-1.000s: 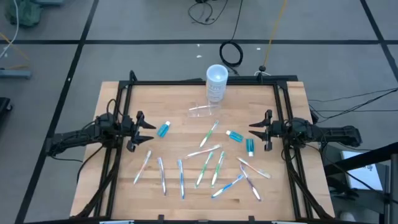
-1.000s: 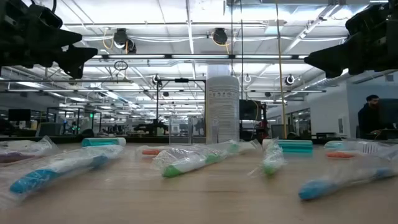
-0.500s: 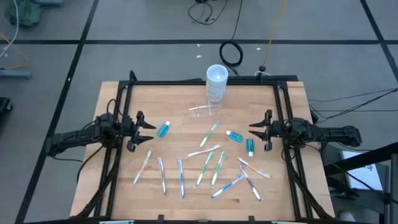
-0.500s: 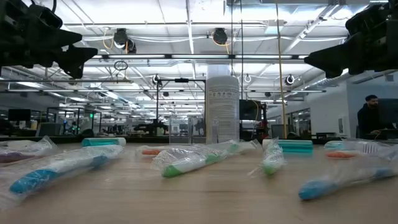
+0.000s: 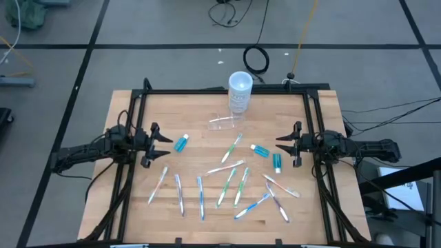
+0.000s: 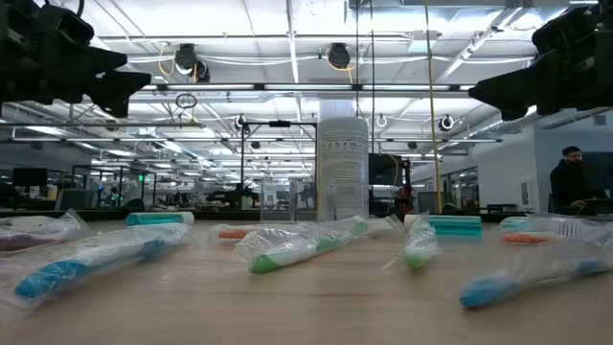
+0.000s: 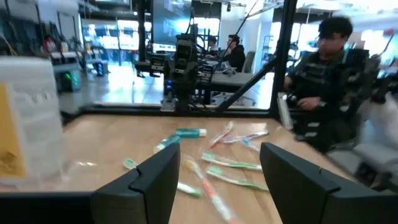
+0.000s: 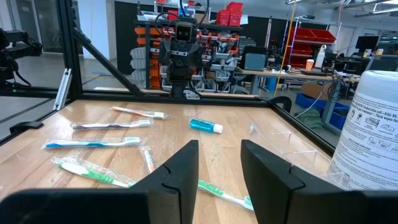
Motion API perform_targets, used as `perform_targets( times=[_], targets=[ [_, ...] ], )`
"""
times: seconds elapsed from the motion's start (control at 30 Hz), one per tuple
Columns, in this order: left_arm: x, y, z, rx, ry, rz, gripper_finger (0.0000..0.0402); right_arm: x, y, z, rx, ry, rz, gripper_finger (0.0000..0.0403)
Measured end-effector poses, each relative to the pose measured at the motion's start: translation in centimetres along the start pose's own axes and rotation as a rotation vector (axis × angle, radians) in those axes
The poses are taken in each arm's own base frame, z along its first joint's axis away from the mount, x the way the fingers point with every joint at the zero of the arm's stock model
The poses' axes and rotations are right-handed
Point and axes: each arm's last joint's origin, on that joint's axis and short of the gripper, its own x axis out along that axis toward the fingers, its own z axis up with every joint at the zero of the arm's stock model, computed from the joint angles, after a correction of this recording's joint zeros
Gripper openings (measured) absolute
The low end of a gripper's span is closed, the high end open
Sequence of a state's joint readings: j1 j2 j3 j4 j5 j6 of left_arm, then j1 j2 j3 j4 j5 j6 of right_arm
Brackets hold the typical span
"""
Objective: Pick & Place toothbrushing station
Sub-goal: Put the bottom left orange toothbrush into the transparent organizer
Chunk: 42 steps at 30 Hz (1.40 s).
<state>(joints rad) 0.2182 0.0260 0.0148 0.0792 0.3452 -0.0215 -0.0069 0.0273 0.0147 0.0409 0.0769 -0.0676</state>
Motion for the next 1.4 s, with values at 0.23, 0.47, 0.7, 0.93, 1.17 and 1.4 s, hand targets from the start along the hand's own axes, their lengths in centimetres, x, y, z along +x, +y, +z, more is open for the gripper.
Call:
perform_targets(
  times=[0.23,0.47,0.7,0.93,1.17,1.4],
  targets=[
    [0.0,0.0,0.0,0.136,0.000,0.015,0.0230,0.0,0.0,0.2,0.002,-0.024,-0.002,0.0112],
    [0.0,0.0,0.4,0.130,-0.035,0.010,0.0230,-0.1,-0.1,1.3,-0.013,-0.134,-0.012,0.0112],
    [0.0,0.0,0.3,0.049,-0.030,0.006,0.0230,-0.1,-0.1,1.7,-0.017,-0.175,-0.021,0.0112],
    [-0.1,0.0,1.4,-0.079,-0.135,-0.006,0.0230,-0.5,-0.7,2.9,0.016,-0.296,-0.181,0.0112],
    [-0.1,-0.1,1.7,-0.206,-0.169,-0.014,0.0230,-1.1,-1.6,3.6,-0.024,-0.332,-0.493,0.0112],
    [-0.2,0.2,2.0,-0.224,-0.220,0.066,0.0230,-0.8,-1.4,4.3,0.056,-0.419,-0.429,0.0112]
  ],
)
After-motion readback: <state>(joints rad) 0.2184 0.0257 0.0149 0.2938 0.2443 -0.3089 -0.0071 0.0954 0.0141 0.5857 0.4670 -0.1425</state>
